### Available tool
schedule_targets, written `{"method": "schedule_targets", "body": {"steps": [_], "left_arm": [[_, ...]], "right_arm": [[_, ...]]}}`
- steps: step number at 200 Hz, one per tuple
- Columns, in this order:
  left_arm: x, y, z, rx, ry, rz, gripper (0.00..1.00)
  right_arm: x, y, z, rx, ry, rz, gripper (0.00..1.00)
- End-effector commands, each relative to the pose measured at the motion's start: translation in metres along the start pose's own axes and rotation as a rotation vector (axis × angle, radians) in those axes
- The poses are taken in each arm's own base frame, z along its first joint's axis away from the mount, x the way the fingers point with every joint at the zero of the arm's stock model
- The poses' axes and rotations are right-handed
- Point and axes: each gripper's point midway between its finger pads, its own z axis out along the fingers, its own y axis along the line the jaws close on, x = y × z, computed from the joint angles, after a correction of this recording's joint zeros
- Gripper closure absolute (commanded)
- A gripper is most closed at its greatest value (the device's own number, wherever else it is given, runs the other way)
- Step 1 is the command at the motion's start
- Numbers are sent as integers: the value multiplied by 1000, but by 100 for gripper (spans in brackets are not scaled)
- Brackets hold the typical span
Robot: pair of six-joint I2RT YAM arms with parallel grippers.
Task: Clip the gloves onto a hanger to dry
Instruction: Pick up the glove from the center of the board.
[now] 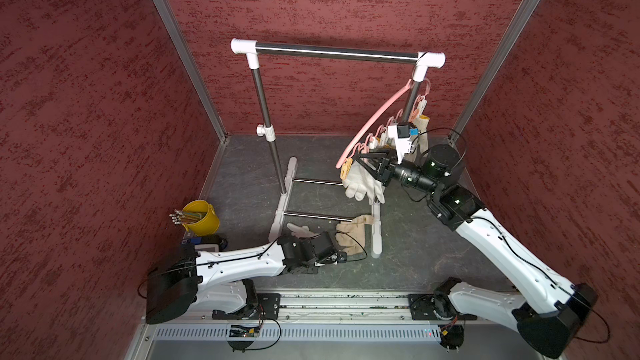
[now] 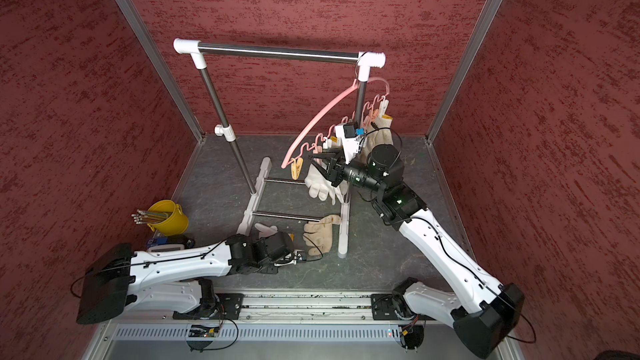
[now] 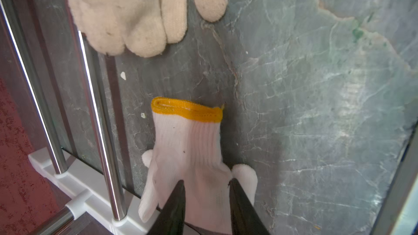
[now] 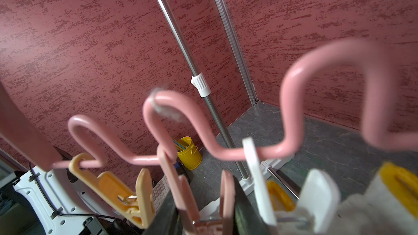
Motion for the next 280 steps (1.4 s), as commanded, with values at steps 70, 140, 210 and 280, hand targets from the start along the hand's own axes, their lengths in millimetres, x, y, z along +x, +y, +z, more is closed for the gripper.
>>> {"method": "schedule_targets", "body": {"steps": [70,140,210,280], "left_arm": [[-20,-10,30,49,-25,1,65],[-17,3,51,7,-17,-36,84],[-21,19,30,28,-71,-120,100],[-36,75,-125,56,-485,-352,100]], "right_arm": [[-11,-4,-1,-11,-31,-12,70],[-7,-7,0,-11,-18,-4,70],[-15,-5,-1,-10,-23,-7,70],[-19,-3,-1,-25,-37,4,70]]}}
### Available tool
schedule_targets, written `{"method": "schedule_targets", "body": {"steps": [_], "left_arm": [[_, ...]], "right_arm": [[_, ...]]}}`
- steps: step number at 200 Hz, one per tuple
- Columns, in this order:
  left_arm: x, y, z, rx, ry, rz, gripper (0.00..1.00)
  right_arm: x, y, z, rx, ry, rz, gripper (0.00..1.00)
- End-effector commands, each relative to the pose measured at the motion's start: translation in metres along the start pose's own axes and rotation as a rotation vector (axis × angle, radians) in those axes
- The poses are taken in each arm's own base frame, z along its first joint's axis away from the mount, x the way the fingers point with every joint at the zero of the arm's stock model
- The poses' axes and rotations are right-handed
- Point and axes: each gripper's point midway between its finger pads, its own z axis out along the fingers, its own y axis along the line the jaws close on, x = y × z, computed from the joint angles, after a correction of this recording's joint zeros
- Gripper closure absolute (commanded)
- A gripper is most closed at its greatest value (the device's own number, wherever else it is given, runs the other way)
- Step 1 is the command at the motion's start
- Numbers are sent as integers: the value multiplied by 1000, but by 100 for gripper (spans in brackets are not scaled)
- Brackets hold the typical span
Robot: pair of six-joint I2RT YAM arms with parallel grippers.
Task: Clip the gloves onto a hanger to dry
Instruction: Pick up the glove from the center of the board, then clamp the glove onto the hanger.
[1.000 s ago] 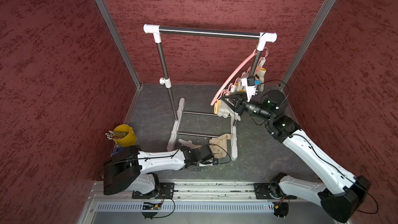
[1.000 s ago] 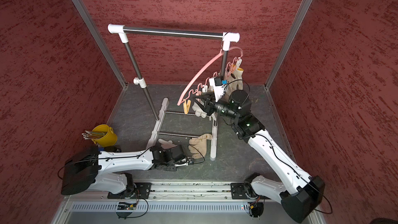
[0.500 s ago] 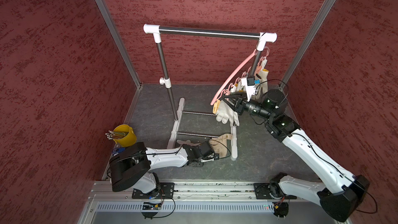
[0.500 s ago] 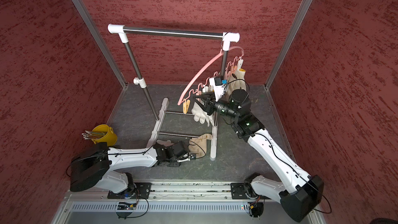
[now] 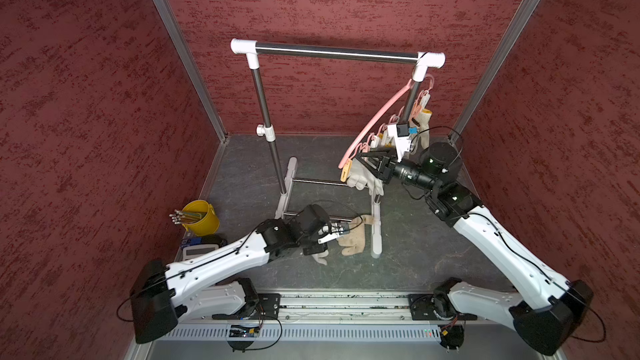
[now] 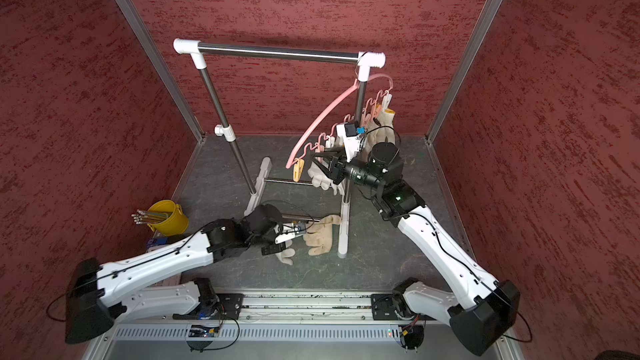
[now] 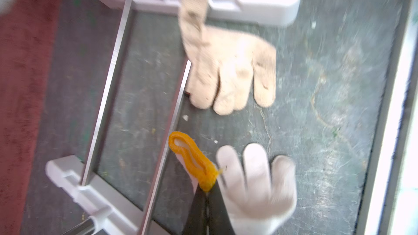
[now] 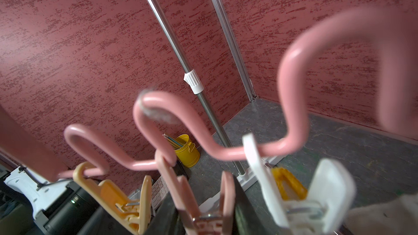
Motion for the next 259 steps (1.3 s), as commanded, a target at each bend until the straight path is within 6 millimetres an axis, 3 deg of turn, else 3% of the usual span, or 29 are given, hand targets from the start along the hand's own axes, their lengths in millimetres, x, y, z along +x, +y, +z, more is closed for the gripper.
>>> {"method": "schedule_targets", "body": {"steps": [1,48,116,154,183,259], "left_arm": [[-6,-8,-37,105,-72,-78,100],[-46,3,-85,203,-291,-143,100],[-111,35,-109,331,-559,-211,100],[-123,60,-112,361,-660,-252,100],[-142,76,-126,427,-765,-251,100],[-167,79,-137,707,-849,-233,100]], "right_arm": [[-21,10,-3,-27,-50,-16,70],[-23,16,-5,-58,-55,0,70],[-29,24,-7,-82,-46,-5,74],[-32,27,-9,-86,-56,-10,78],[-35,29,-9,-93,-57,-18,82],[-36,34,-9,-122,-51,-17,89]]}}
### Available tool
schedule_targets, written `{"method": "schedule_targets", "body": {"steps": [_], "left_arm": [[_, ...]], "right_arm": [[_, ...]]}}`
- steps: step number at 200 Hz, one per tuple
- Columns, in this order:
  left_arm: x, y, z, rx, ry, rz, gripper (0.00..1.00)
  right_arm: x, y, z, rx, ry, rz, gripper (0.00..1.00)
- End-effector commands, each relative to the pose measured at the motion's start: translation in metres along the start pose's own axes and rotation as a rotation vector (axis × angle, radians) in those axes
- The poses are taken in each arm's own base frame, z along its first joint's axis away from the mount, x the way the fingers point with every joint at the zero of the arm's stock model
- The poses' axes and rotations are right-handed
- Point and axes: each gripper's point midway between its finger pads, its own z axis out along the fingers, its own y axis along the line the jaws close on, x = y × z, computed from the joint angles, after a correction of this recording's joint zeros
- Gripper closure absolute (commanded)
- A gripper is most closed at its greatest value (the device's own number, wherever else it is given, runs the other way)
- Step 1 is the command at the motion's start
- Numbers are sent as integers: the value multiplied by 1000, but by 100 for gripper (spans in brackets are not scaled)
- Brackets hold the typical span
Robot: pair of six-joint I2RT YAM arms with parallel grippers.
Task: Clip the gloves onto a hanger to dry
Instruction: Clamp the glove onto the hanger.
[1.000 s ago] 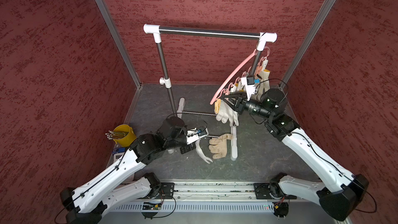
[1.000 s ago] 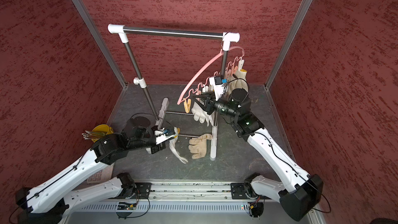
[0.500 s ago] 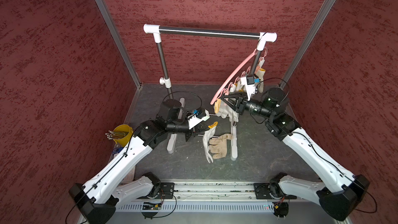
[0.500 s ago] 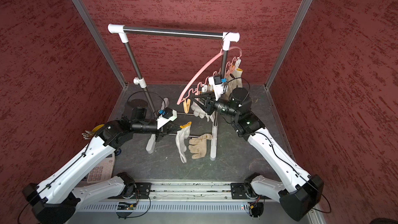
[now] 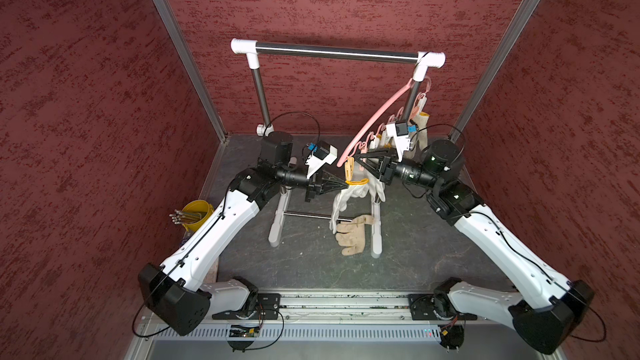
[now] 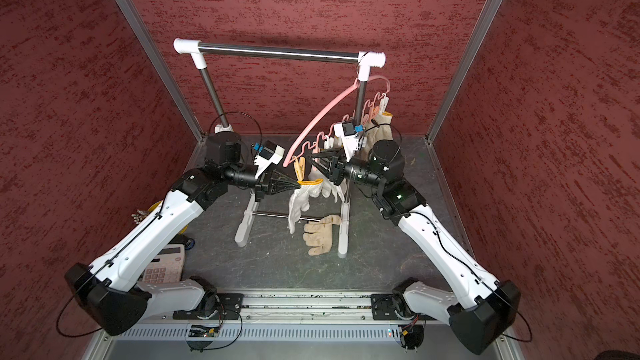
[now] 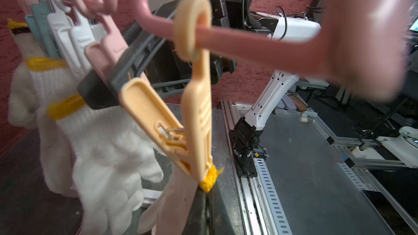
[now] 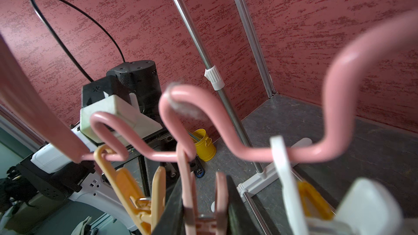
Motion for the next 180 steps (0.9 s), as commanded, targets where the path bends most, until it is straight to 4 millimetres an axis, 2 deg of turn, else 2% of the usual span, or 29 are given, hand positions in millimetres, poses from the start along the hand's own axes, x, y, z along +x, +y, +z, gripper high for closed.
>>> {"method": "schedule_targets", "body": {"steps": [1,81,133,180], "left_arm": [[-17,-15,-3,120,-50,13,100],[-22,14,4,109,-95,25,100],[-17,34,10,81,-124,17,100],[-19,35,11,89,-141,19,100]], "right_arm": [[-33,15,-7,-24,-83,-53,89],[-34,28,-7,-111,-87,-23,90],[-32,32,-8,-136,-85,-13,91],[-27,29,-7,-135,-73,-8,91]]}}
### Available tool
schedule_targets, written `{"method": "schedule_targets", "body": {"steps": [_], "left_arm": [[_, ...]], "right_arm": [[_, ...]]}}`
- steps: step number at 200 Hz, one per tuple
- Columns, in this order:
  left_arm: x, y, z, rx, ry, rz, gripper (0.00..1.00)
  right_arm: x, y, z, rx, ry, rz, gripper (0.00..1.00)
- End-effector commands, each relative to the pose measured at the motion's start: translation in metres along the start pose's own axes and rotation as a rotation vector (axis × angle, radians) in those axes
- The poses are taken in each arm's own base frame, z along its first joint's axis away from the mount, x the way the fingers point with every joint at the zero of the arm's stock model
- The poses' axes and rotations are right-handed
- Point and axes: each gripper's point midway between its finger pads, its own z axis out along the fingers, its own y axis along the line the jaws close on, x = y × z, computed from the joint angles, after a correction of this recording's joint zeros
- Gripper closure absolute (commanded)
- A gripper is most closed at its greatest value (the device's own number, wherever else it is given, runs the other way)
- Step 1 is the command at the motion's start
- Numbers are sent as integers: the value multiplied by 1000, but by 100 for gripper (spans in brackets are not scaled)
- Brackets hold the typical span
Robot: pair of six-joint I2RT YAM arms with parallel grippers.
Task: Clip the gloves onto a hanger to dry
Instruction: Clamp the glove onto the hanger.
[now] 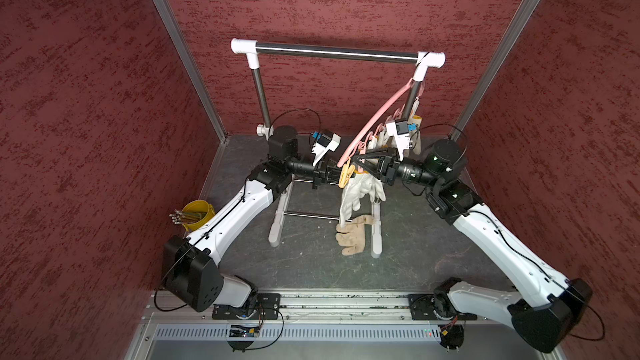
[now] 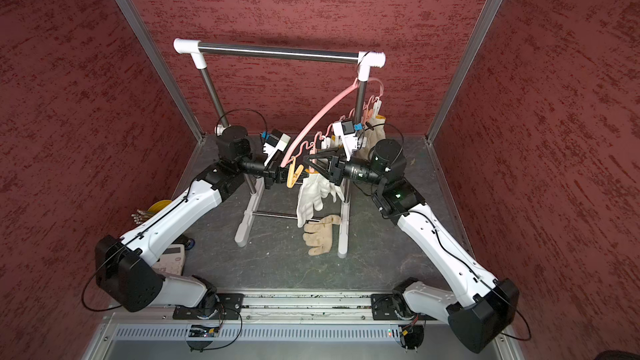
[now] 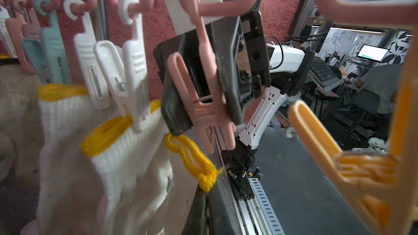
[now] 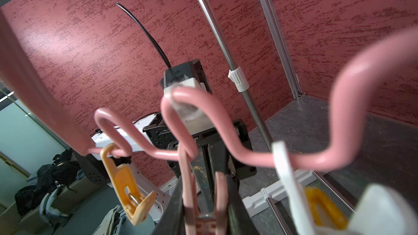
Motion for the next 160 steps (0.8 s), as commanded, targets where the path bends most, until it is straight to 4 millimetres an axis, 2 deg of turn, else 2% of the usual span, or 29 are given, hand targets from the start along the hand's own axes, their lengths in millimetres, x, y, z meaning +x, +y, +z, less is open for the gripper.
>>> {"method": "schedule_targets", "body": {"steps": [1,68,106,160], "left_arm": [[-9,1,-2,1,-25,36,100],[-21,-17,-13,35,-22,49,100],[-21,-21,-21,30,-21,45,100],[-28,-25,-20,54,-24,57,100]], "right_arm": [[-22,10,-6,-13,-72,-55,91],[-23,8,-6,-6,-81,-60,91],[-23,6,-6,-6,-81,-58,91],[-21,3,-5,-6,-87,-54,91]]}}
